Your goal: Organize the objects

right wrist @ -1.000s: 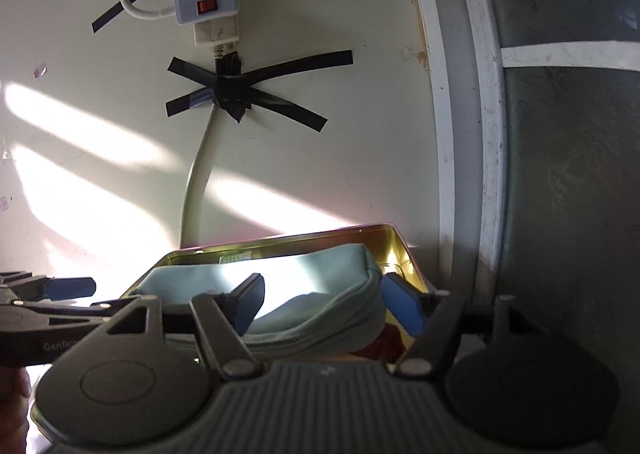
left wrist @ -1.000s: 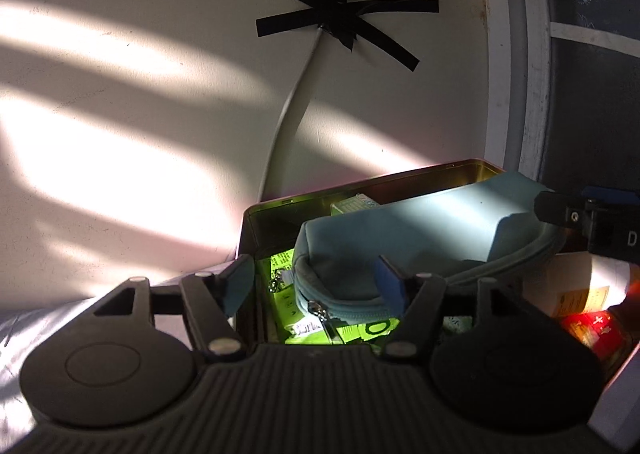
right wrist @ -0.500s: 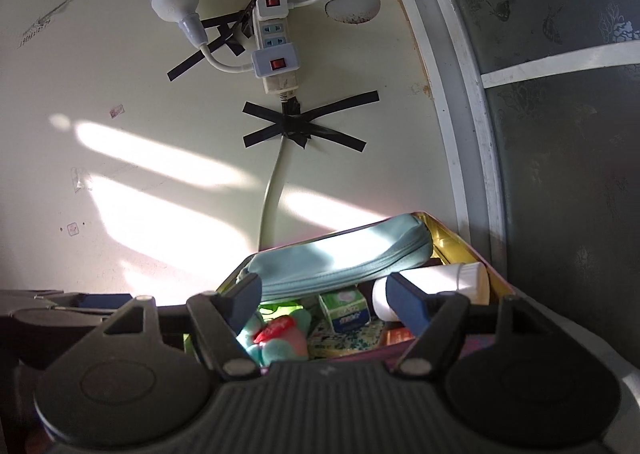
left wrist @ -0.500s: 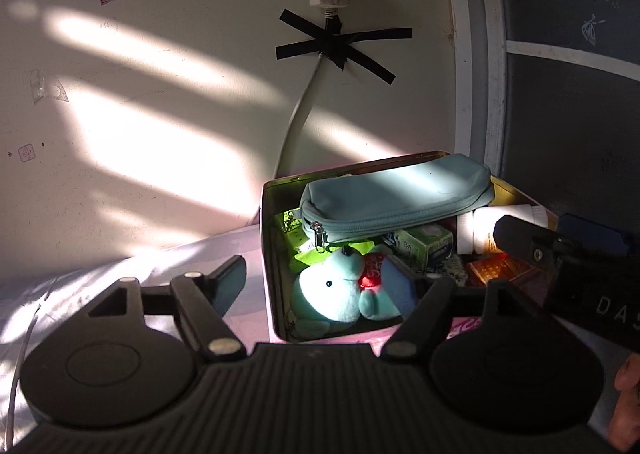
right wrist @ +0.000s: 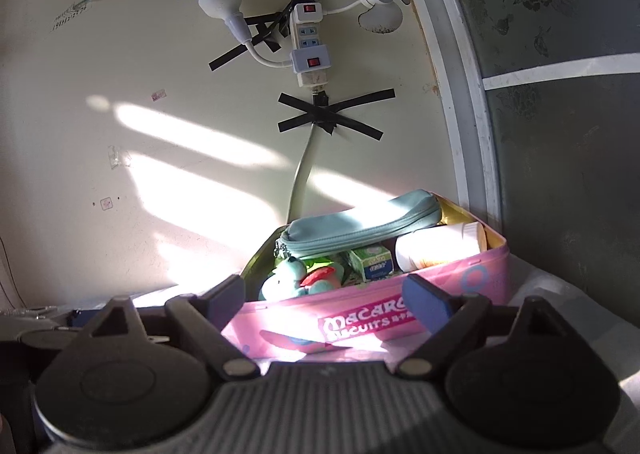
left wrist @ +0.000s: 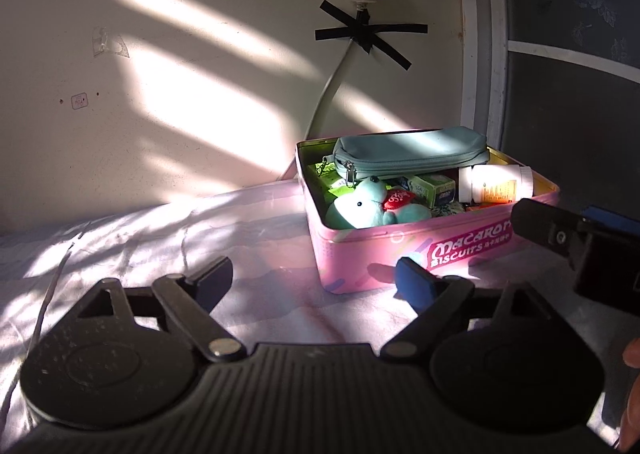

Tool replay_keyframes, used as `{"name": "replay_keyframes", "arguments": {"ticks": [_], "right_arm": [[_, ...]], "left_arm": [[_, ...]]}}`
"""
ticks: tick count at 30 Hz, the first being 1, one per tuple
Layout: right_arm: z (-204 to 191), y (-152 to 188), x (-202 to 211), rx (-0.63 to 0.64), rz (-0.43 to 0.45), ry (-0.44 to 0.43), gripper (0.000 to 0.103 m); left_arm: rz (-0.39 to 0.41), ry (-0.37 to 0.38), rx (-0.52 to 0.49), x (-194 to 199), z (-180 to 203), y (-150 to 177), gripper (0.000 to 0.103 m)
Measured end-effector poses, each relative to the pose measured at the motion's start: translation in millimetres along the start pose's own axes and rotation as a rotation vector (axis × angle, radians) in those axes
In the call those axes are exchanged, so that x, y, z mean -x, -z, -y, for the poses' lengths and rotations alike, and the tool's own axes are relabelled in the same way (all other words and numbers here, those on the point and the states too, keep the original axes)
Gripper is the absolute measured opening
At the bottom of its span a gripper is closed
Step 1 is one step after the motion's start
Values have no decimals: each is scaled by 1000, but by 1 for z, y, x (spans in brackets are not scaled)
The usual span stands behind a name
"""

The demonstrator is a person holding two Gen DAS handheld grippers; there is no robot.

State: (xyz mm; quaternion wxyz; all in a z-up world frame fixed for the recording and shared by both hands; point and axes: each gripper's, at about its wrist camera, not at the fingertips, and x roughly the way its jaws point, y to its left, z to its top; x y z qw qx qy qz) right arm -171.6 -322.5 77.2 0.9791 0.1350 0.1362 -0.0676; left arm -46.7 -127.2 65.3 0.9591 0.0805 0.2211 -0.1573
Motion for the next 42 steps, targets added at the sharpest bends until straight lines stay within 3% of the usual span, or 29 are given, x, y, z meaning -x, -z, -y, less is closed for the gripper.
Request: {"name": "replay_keyframes", "arguments": {"ticks": [5,14,31,42], "right_arm": [[-17,17,9,15,-24,-13,100],[-36,33,15,16,-73,-57,102],[-39,41,7,6,-116,-61,103],[-37,43,5,5,-122,-58,103]], "left_arm": [[-48,-26,6,10,-14,21,103],[-107,-100,27,17,-31,47,103],[-117,-128,71,13,-40,52,103],[-84,-123,81,12,-42,50,103]]}}
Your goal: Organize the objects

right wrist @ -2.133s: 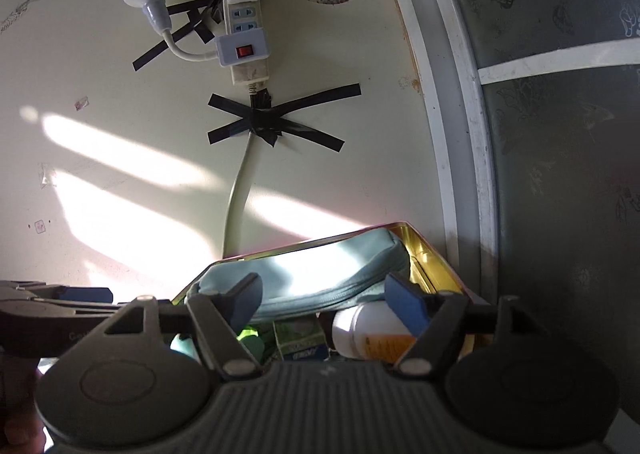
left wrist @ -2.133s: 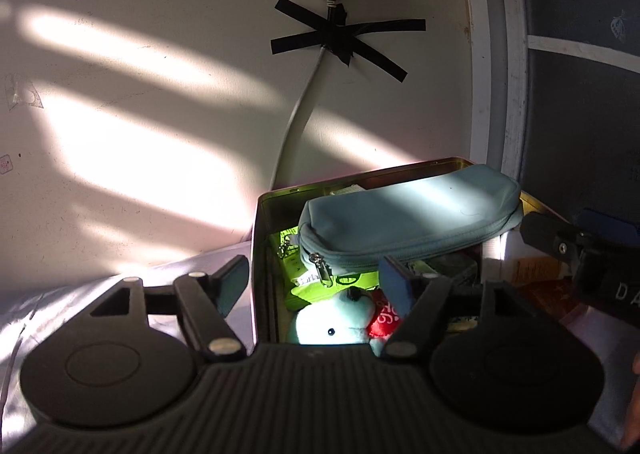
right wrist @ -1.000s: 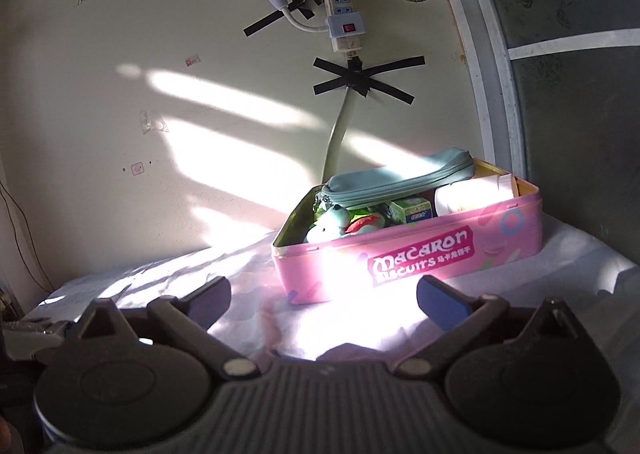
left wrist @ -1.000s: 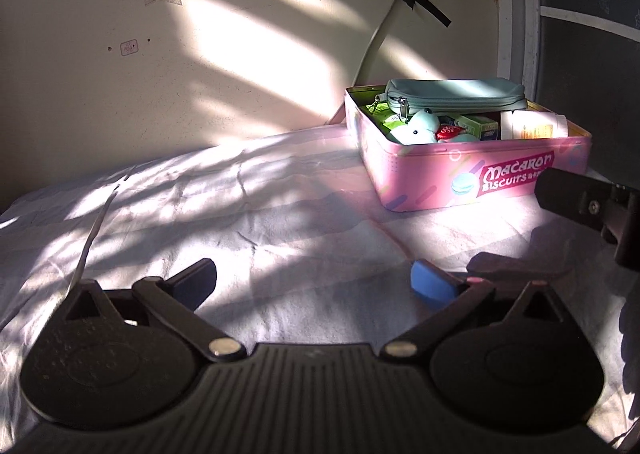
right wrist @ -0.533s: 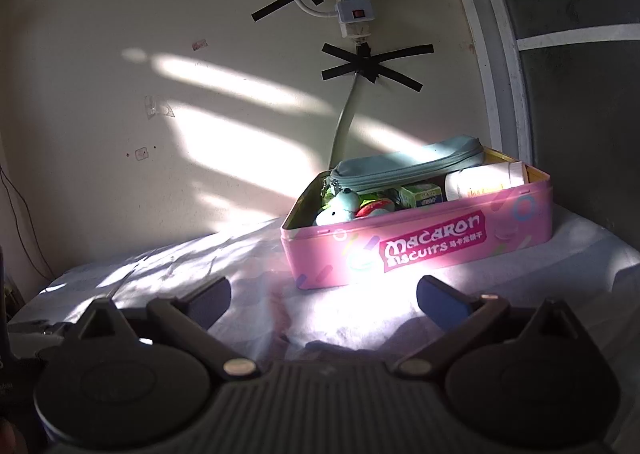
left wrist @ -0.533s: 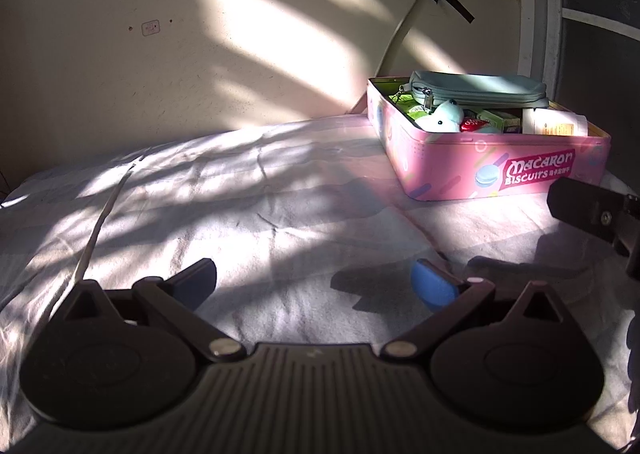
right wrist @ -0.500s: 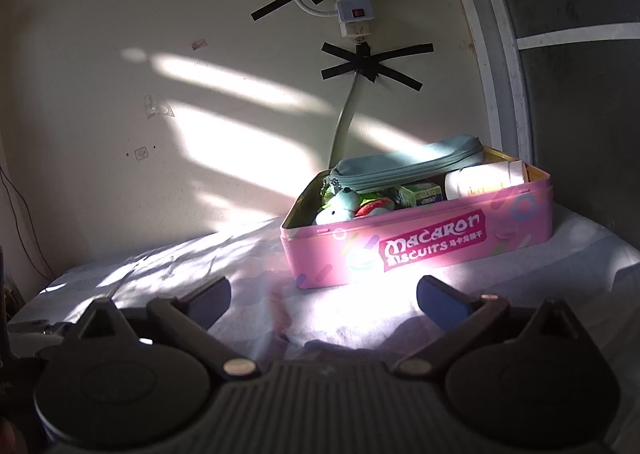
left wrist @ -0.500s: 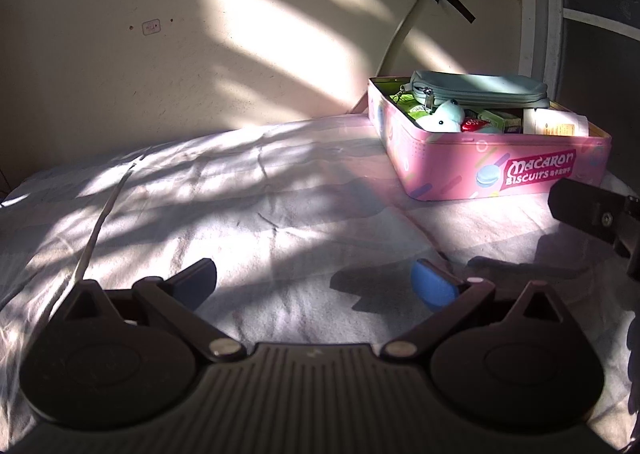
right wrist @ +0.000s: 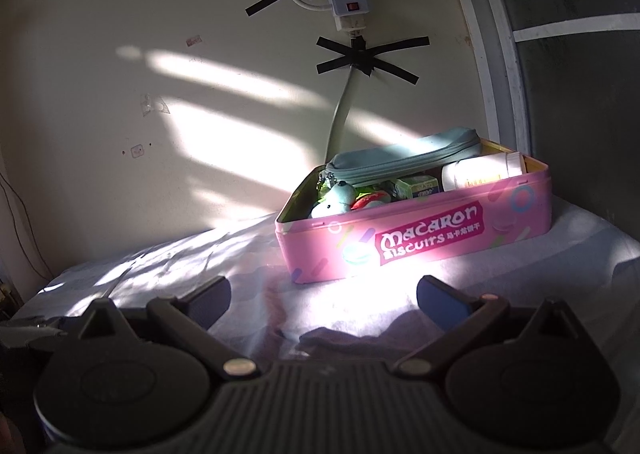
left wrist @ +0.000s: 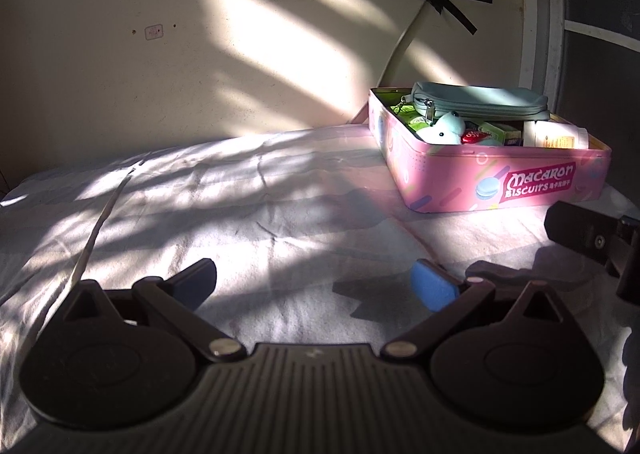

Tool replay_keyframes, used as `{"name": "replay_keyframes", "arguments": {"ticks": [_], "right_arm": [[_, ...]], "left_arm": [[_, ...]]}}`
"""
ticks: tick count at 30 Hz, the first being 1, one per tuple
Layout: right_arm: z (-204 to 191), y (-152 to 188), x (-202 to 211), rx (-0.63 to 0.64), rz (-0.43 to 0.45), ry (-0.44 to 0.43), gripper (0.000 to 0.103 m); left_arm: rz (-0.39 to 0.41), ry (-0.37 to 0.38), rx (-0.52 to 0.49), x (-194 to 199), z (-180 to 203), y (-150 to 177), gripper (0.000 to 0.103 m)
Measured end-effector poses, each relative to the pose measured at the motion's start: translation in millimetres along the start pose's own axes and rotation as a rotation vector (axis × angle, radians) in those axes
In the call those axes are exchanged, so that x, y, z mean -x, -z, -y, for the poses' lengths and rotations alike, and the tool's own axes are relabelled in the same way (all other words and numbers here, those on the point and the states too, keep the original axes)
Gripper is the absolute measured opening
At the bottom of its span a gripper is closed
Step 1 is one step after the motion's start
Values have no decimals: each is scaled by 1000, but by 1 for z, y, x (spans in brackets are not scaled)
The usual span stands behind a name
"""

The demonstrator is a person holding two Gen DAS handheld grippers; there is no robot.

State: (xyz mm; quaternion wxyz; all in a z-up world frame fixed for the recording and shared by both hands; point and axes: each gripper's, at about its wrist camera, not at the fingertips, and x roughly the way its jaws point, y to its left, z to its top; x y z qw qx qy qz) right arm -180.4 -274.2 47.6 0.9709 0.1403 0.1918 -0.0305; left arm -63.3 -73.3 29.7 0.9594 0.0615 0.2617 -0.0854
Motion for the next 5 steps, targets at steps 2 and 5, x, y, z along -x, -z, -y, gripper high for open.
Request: {"name": "replay_keyframes", "arguments": {"ticks": [2,5], "right_arm": [[0,1,-4,2,-9,-4,103],[1,4,-10,-6,-15,3,103]], "left_arm": [[2,-13,5,-3,-2,0,103],[1,-16,29,-10,-7,-1,103]]}}
